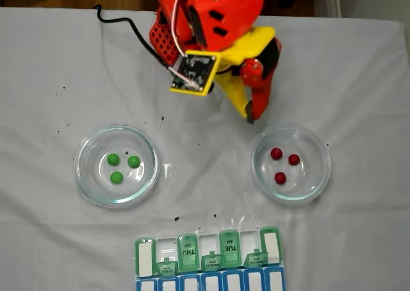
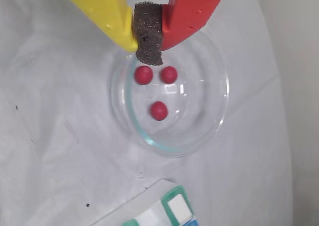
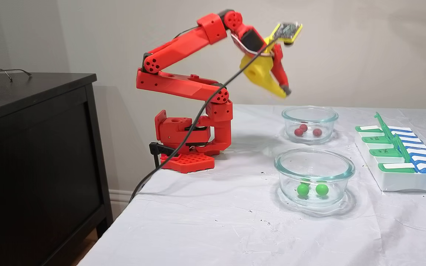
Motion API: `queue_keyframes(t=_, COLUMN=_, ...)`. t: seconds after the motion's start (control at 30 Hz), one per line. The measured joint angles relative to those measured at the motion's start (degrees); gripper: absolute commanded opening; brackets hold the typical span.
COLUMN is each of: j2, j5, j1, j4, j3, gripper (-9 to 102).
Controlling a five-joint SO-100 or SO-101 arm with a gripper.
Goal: Sort medicines into box.
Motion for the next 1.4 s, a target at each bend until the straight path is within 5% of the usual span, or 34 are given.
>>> queue_keyframes(t=0.7, j2=-28.83, j5=16.79, j1=-9.67, j4=0.35, j3=-22.59, gripper=0)
queue_keyframes(t=1.4, j2=-38.32, j5=26.02, j1=-8.35, j4=-3.78, j3=-23.99, gripper=9)
